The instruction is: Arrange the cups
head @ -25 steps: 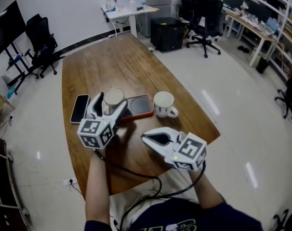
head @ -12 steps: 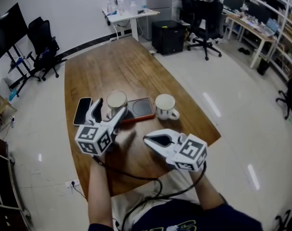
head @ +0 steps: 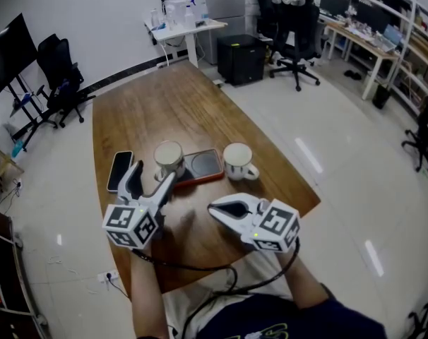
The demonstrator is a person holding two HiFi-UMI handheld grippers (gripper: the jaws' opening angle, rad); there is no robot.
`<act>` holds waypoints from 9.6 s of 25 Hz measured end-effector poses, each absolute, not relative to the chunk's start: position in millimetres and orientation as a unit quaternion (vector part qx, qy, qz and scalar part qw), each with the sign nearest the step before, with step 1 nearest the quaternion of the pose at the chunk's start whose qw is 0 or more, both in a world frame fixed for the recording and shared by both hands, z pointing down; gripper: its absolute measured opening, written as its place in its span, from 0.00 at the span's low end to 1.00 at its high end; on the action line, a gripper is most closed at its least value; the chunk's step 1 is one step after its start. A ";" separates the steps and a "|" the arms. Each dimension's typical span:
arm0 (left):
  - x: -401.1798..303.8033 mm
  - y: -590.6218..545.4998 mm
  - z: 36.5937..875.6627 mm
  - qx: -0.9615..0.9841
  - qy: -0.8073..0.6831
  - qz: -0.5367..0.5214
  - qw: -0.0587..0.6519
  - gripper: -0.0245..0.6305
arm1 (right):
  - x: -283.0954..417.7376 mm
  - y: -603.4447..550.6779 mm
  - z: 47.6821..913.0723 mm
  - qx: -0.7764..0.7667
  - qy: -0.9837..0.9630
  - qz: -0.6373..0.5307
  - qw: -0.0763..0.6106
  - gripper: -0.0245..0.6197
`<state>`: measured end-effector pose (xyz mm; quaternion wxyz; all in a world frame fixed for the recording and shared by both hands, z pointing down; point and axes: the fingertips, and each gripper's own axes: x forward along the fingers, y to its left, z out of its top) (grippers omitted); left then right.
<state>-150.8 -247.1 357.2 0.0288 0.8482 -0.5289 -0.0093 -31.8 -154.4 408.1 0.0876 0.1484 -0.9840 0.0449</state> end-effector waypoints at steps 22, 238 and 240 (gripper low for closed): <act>-152.1 -162.3 402.8 0.841 -0.536 0.048 0.066 0.66 | -31.6 -159.6 407.3 0.157 -0.982 0.046 0.091 0.04; -126.3 -123.7 402.9 0.858 -0.505 0.058 0.073 0.04 | -49.1 -336.4 401.7 0.255 -0.958 0.083 0.101 0.63; -126.6 -122.1 404.3 0.858 -0.505 0.054 0.076 0.04 | -49.8 -333.4 405.1 0.258 -0.959 0.068 0.100 0.63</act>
